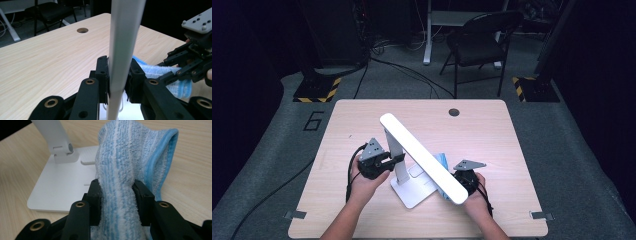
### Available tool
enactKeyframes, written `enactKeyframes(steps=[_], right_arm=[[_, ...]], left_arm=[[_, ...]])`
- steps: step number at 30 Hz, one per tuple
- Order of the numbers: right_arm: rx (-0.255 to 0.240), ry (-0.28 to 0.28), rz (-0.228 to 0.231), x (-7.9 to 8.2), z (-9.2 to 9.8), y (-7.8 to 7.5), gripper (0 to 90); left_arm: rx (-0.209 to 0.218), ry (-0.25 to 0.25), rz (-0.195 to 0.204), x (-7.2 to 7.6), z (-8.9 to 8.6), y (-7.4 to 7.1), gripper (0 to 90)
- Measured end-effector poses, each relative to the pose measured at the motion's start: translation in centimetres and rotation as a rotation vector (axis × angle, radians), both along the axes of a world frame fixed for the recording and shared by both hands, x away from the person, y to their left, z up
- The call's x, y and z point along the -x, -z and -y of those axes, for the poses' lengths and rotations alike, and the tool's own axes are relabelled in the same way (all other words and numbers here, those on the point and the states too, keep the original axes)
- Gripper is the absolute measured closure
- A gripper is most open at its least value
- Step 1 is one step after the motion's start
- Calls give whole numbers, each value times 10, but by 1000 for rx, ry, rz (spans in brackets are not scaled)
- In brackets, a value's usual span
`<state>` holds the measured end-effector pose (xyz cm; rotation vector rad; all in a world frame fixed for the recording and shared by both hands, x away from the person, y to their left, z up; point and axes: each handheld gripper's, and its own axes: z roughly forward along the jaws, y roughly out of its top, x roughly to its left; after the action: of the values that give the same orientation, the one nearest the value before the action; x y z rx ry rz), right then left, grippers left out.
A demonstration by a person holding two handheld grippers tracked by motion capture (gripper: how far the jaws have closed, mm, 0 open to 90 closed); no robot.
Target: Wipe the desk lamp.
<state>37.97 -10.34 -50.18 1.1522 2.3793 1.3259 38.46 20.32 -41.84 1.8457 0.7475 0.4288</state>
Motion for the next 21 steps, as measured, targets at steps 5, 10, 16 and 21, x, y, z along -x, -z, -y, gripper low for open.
enactKeyframes(steps=[5,10,16,21], right_arm=[[47,-1,39,1,-1,7,635],[85,9,66,-4,-4,7,637],[111,42,51,-17,-8,6,637],[106,52,47,-33,-11,5,637]], left_arm=[[20,31,-18,-1,0,0,730],[11,76,-32,1,0,-1,695],[19,119,-44,1,2,0,655],[17,169,-57,-1,2,0,632]])
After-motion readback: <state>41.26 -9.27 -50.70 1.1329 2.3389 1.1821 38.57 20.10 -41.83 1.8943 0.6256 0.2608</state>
